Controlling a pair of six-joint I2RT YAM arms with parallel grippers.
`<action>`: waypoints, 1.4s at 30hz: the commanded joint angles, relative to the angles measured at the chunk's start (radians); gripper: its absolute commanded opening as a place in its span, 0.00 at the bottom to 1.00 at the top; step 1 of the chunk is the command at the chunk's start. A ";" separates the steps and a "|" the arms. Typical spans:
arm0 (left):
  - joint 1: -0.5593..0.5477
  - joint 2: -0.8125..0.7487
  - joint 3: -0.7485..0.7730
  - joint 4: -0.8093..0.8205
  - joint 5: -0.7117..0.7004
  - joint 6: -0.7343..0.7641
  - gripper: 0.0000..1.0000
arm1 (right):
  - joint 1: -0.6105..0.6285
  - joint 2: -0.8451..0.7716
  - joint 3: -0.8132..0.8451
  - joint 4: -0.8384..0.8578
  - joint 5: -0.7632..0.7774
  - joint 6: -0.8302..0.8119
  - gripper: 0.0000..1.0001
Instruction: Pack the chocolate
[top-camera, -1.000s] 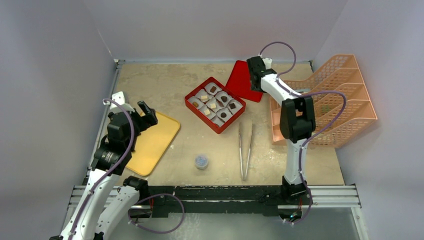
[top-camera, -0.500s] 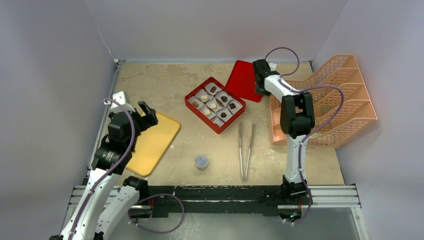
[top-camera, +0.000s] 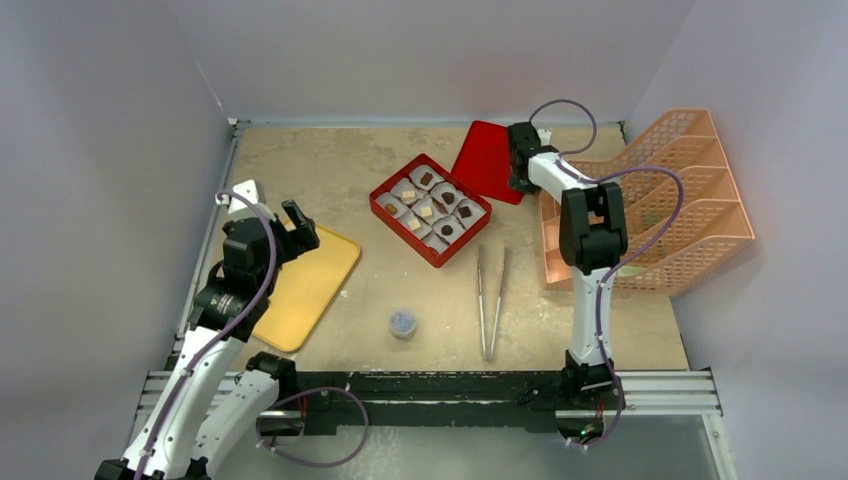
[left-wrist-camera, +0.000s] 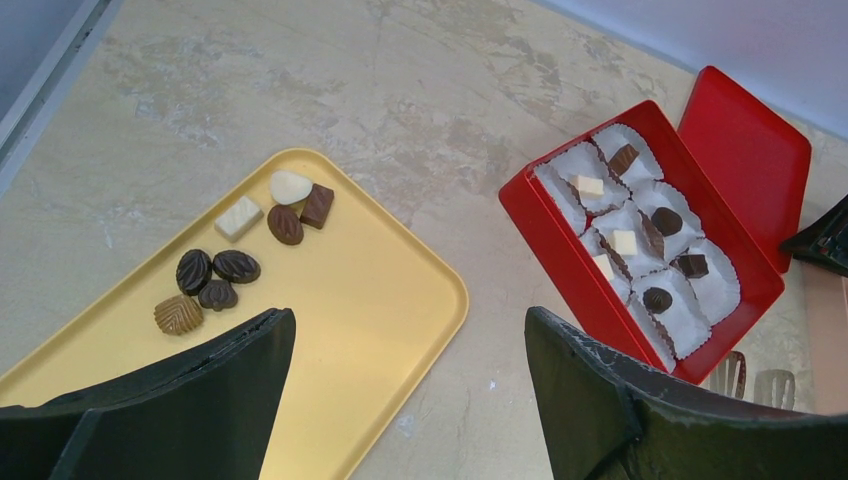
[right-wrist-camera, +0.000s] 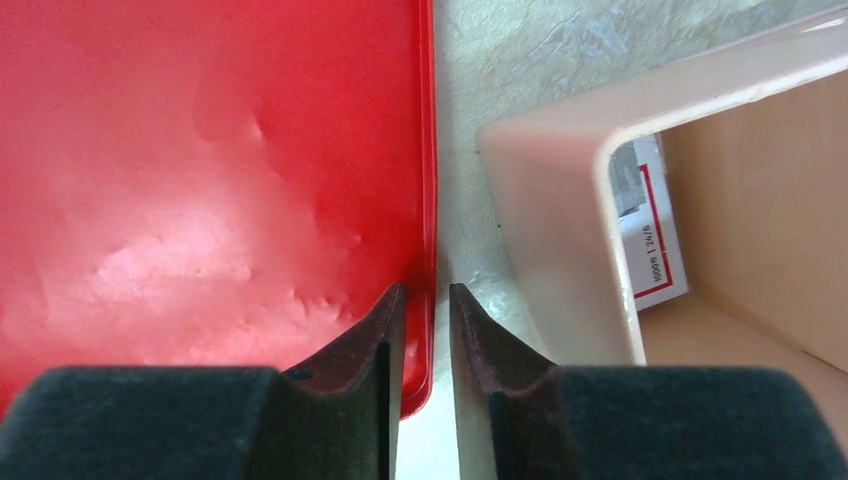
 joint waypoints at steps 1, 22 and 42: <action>0.003 0.008 0.002 0.050 0.009 0.012 0.84 | -0.011 0.004 -0.016 0.010 -0.057 0.021 0.20; 0.003 0.088 0.096 0.102 -0.020 -0.035 0.75 | -0.028 -0.207 0.122 -0.042 -0.135 -0.015 0.00; -0.207 0.717 0.072 1.237 0.374 0.574 0.63 | -0.033 -0.306 0.145 -0.122 -0.233 0.015 0.00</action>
